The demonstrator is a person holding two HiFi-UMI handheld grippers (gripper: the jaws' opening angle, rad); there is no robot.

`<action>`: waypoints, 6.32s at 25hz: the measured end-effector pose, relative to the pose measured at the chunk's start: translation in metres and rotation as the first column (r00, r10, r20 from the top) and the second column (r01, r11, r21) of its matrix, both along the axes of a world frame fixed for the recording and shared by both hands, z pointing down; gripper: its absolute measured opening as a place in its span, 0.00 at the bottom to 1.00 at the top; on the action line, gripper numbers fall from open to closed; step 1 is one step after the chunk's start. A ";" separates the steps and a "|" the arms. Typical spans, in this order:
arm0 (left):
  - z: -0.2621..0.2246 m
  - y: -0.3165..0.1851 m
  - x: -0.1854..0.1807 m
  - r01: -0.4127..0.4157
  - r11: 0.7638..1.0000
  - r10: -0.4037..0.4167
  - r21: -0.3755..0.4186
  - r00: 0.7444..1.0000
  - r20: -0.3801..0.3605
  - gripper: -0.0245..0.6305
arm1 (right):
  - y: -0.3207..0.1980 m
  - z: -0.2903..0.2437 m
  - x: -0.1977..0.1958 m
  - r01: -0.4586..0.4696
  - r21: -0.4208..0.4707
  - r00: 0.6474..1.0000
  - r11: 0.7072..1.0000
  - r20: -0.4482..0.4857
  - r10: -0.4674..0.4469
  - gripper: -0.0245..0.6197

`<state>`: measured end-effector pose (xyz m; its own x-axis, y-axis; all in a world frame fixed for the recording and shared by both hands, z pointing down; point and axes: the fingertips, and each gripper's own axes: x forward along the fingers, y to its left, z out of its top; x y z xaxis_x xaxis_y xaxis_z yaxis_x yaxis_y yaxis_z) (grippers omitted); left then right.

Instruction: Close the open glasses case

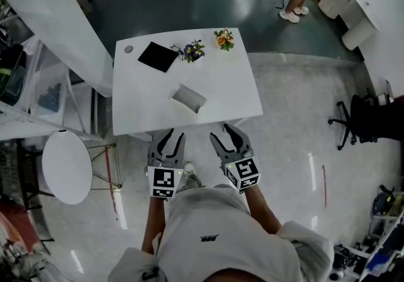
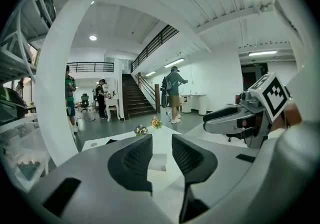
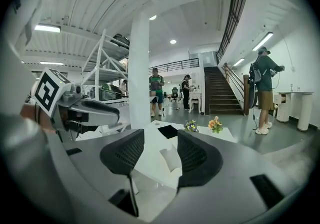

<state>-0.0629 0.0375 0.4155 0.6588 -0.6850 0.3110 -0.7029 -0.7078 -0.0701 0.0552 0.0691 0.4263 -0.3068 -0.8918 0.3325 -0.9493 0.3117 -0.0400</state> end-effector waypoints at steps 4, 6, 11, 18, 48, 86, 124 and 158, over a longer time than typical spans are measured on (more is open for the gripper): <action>0.003 -0.019 -0.003 -0.014 1.000 0.014 -0.003 1.000 -0.007 0.24 | -0.020 -0.001 -0.006 -0.014 0.021 1.000 1.000 0.004 0.013 0.36; 0.004 -0.027 -0.004 -0.023 1.000 0.023 -0.003 1.000 -0.008 0.24 | -0.027 0.000 -0.007 -0.018 0.024 1.000 1.000 -0.001 0.018 0.36; 0.006 -0.040 -0.002 -0.036 0.999 0.036 -0.003 0.999 -0.010 0.24 | -0.038 0.003 -0.007 -0.032 0.019 0.999 0.999 -0.003 0.032 0.36; 0.006 -0.058 0.001 -0.038 0.999 0.038 -0.013 0.999 -0.020 0.24 | -0.055 0.004 -0.008 -0.030 0.008 1.000 1.000 -0.002 0.030 0.36; 0.050 -0.164 0.061 0.148 0.986 -0.148 -0.075 0.989 0.002 0.24 | -0.188 0.042 0.065 0.176 -0.074 0.984 0.982 0.033 -0.174 0.35; 0.178 -0.210 0.099 0.236 0.934 -0.195 -0.268 0.966 0.171 0.19 | -0.262 0.159 0.095 0.309 -0.252 0.950 0.917 0.039 -0.309 0.34; 0.271 -0.225 0.113 0.151 0.887 -0.063 -0.436 0.976 0.211 0.17 | -0.280 0.238 0.058 0.339 -0.390 0.930 0.856 0.004 -0.367 0.33; 0.269 -0.213 0.108 0.135 0.884 -0.065 -0.447 0.983 0.170 0.17 | -0.261 0.243 0.024 0.380 -0.415 0.912 0.827 0.019 -0.409 0.31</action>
<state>0.0450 -0.1756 0.6845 0.5175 -0.5049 0.6909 -0.7786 -0.6127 0.1355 0.0788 -0.1921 0.6690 -0.5671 -0.4834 0.6668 -0.7538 0.6309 -0.1838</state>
